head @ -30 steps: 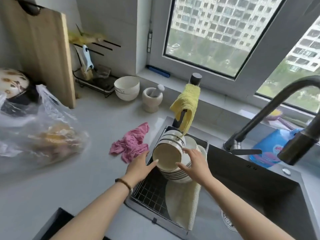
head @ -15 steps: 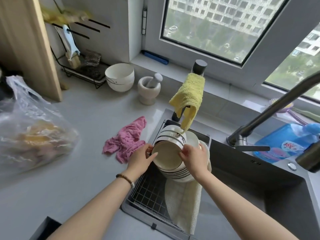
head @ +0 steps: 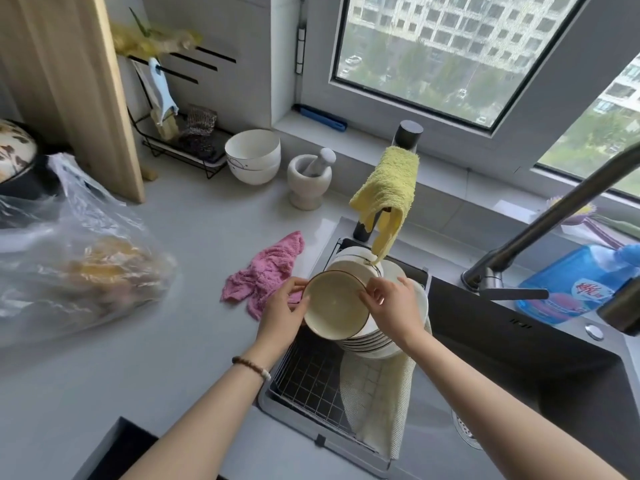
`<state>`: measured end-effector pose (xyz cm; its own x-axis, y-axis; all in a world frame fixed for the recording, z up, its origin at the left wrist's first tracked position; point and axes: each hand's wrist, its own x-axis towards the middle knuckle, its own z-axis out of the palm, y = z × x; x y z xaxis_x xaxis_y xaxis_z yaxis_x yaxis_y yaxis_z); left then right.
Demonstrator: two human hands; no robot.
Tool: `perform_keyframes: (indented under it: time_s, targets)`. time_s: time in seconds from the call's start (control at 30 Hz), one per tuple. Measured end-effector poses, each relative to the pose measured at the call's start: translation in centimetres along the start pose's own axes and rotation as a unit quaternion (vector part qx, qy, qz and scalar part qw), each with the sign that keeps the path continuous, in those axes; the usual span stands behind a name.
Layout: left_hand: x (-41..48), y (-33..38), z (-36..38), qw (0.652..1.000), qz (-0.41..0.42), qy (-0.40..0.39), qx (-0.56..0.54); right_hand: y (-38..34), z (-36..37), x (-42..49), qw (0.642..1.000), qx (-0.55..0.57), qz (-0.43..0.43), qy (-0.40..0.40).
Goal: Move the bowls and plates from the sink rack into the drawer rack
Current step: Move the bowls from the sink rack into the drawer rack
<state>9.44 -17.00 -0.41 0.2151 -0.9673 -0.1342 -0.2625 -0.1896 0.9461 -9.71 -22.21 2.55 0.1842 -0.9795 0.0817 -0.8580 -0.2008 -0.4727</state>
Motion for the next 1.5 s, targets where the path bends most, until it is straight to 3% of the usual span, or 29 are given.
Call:
perform_keyframes:
  time_s: [0.17,0.33,0.43,0.53,0.6,0.87,1.0,1.17,1.33,1.5]
  targets:
    - [-2.6,0.7,-1.4,0.999,0.017,0.039,-0.018,-2.2,-1.2,-2.5,0.997,0.077,-0.031,-0.005]
    - [-7.7,1.2,-3.8,0.993,0.029,0.111,-0.03,-5.5,-2.5,-6.4,0.967,0.23,-0.014,-0.105]
    - [-12.1,0.8,-6.0,0.989,0.007,0.141,-0.037,-6.7,-2.5,-9.9,0.919,0.336,0.034,-0.202]
    - [-17.9,-0.2,-7.7,0.988,-0.003,0.151,-0.033,-7.7,-1.8,-15.1,0.82,0.478,0.097,-0.3]
    - [-22.6,-0.8,-8.6,0.987,-0.011,0.161,-0.01,-8.4,-1.4,-19.4,0.793,0.507,0.107,-0.32]
    - [-44.7,-4.2,-11.8,0.976,-0.049,0.201,0.074,-12.9,2.1,-36.9,0.71,0.503,0.094,-0.484]
    - [-55.3,-6.9,-13.4,0.95,-0.085,0.223,0.2,-17.2,4.5,-44.3,0.697,0.457,0.07,-0.549]
    - [-67.1,-10.4,-16.4,0.934,-0.106,0.224,0.258,-23.8,7.5,-53.1,0.687,0.399,0.025,-0.607]
    - [-77.1,-15.7,-19.9,0.929,-0.206,0.244,0.185,-29.5,11.8,-62.6,0.681,0.328,-0.017,-0.655]
    - [-84.5,-20.2,-23.6,0.945,-0.213,0.237,0.077,-34.2,16.2,-71.2,0.699,0.265,-0.038,-0.663]
